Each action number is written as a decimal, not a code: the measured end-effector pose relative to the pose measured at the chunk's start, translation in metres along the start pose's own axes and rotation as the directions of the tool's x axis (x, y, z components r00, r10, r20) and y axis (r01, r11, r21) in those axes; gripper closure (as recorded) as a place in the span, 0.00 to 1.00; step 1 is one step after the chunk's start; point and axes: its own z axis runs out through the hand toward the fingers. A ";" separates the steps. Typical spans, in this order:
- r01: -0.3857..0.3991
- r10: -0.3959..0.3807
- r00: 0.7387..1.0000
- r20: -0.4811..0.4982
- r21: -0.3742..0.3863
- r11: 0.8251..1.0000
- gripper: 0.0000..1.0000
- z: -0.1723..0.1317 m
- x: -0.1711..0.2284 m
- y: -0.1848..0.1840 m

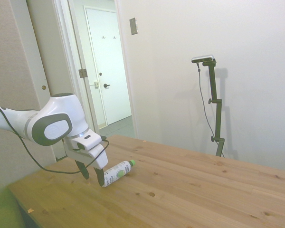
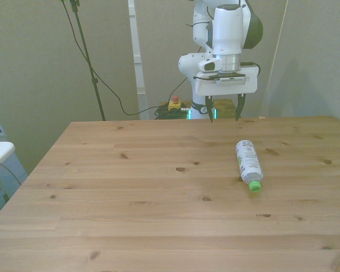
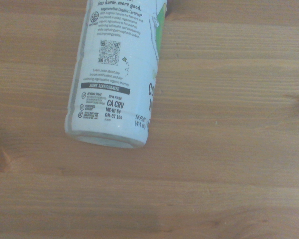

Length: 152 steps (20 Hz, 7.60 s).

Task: Stand the water bottle

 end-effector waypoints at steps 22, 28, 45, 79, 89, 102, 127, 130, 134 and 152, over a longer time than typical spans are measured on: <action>-0.174 0.177 0.982 -0.066 0.048 0.983 0.00 0.043 0.115 -0.147; -0.197 0.201 0.976 -0.077 0.065 0.978 0.00 0.061 0.120 -0.179; -0.207 0.208 0.976 -0.066 0.020 0.978 1.00 0.108 0.135 -0.192; -0.180 0.185 0.978 -0.091 0.064 0.982 1.00 0.062 0.138 -0.189; -0.094 0.123 0.968 -0.217 0.139 0.986 1.00 -0.037 0.123 -0.192; -0.013 0.134 0.814 -0.565 0.213 0.977 1.00 -0.051 0.060 -0.150; -0.095 0.420 0.679 -0.602 0.495 0.864 0.00 0.019 0.088 -0.109; -0.097 0.422 0.682 -0.598 0.497 0.862 0.00 0.019 0.089 -0.107; -0.099 0.422 0.684 -0.595 0.498 0.861 0.00 0.019 0.089 -0.105; -0.110 0.428 0.697 -0.576 0.503 0.857 0.00 0.019 0.088 -0.095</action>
